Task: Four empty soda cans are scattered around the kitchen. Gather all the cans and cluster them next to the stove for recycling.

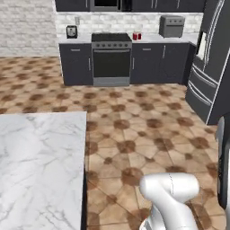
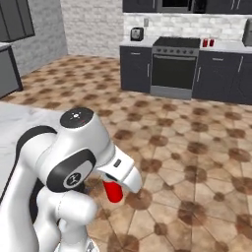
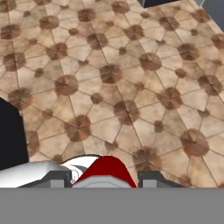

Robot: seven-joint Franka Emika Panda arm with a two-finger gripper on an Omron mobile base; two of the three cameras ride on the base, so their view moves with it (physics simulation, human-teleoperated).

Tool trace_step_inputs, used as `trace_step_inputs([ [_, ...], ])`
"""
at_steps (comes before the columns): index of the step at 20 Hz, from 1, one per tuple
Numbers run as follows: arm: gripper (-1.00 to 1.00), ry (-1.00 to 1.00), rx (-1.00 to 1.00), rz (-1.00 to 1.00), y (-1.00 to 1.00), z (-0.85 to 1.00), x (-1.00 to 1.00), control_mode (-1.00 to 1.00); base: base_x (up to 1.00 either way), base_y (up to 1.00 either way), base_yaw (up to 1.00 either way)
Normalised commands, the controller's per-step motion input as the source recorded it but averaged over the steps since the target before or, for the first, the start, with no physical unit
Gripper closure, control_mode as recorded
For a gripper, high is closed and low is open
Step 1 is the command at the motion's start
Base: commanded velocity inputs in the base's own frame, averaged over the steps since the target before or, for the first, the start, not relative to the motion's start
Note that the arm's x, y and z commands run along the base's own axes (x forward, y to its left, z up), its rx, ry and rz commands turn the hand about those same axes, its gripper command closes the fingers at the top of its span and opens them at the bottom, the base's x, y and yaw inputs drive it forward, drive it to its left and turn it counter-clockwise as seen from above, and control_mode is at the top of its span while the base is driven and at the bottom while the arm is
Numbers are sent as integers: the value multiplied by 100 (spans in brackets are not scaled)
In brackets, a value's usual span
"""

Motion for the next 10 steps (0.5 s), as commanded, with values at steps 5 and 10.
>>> trace_step_inputs([
  [5,100,0,0,0,0,0,0,100,86,-27,6],
  [10,100,0,0,0,0,0,0,100,76,-40,6],
])
